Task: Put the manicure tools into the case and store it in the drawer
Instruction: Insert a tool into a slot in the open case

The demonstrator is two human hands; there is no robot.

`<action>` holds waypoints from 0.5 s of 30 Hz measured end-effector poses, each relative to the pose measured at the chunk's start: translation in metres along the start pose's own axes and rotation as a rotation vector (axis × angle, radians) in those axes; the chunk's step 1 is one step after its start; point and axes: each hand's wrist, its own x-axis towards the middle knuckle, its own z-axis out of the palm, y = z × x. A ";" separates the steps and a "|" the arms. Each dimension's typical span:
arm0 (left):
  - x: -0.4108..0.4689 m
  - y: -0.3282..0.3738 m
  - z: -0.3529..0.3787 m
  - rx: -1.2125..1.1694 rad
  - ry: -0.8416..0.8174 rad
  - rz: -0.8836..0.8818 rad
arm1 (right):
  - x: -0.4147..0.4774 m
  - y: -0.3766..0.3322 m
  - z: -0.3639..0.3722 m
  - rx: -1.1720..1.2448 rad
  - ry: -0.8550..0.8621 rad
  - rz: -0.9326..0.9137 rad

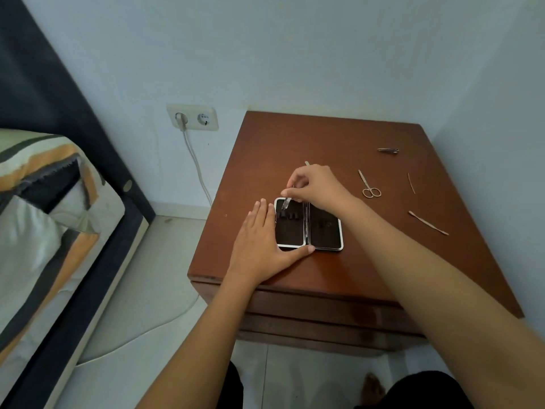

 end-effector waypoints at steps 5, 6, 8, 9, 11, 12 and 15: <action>0.000 0.000 0.001 -0.003 0.008 -0.006 | 0.003 -0.010 0.002 -0.111 -0.039 -0.021; 0.000 0.000 0.002 -0.005 0.010 -0.008 | 0.004 -0.012 0.001 -0.137 -0.055 -0.029; 0.000 -0.001 0.002 -0.004 0.012 -0.011 | 0.005 -0.014 -0.003 -0.172 -0.093 -0.034; 0.000 -0.001 0.003 -0.004 0.013 -0.014 | 0.005 -0.015 -0.004 -0.181 -0.110 -0.030; 0.001 -0.001 0.003 -0.005 0.014 -0.016 | 0.006 -0.015 -0.004 -0.196 -0.134 -0.024; 0.001 -0.001 0.003 -0.005 0.015 -0.017 | 0.006 -0.016 -0.003 -0.203 -0.136 -0.030; 0.000 -0.001 0.003 -0.005 0.015 -0.019 | 0.008 -0.015 0.003 -0.220 -0.104 -0.055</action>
